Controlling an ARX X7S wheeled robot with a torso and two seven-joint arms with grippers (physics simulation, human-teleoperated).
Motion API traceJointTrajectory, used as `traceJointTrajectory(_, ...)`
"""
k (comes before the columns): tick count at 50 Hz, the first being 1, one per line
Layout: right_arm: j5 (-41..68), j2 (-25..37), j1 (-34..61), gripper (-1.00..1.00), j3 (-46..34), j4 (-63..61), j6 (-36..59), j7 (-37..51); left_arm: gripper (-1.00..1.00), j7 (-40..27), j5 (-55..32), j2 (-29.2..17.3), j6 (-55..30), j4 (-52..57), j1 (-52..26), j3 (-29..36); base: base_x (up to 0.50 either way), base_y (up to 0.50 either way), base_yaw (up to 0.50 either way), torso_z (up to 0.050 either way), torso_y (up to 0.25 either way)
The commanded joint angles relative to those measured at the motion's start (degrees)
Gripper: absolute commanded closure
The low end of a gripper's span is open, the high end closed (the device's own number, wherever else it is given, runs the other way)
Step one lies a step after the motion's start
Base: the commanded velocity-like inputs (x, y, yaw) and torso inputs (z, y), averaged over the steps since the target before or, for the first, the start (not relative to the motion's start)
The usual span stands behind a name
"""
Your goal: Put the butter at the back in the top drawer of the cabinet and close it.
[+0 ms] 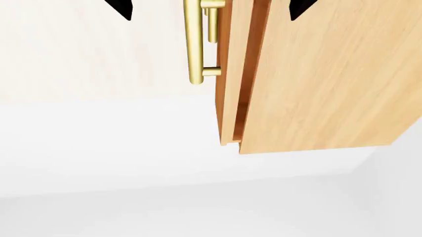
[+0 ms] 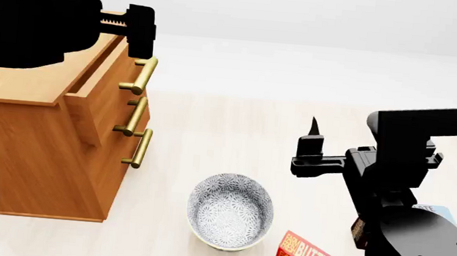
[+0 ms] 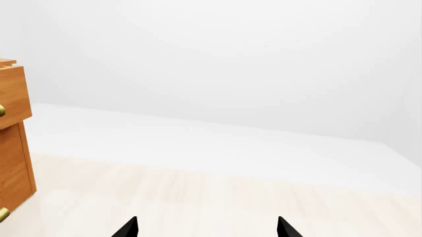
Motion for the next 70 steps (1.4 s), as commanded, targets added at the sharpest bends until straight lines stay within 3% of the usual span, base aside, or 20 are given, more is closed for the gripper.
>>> traceJointTrajectory(1, 0.78, 0.18, 0.28, -1.00, 0.56, -0.51, 0.74, 0.30, -1.00, -3.76, -5.74, 0.12, 0.38, -10.68, -6.03, 4.81, 0.00, 0.00, 0.00, 0.000, 0.000)
traceJointTrajectory(13, 1.19, 0.31, 0.22, -1.00, 0.37, -0.25, 0.70, 0.74, -1.00, -3.67, -8.75, 0.60, 0.45, -18.44, -8.94, 9.22, 0.00, 0.00, 0.00, 0.000, 0.000)
traceJointTrajectory(33, 2.18, 0.64, 0.50, -1.00, 0.67, -0.41, 1.08, 1.35, -1.00, 6.07, -3.21, 2.00, 3.33, -28.14, -13.67, 18.62, 0.00, 0.00, 0.00, 0.000, 0.000)
traceJointTrajectory(70, 3.92, 1.14, 0.29, -1.00, 1.00, -0.47, 0.74, 2.24, -1.00, 13.92, 1.86, 4.53, 7.11, -34.36, -14.71, 26.94, 0.00, 0.00, 0.00, 0.000, 0.000)
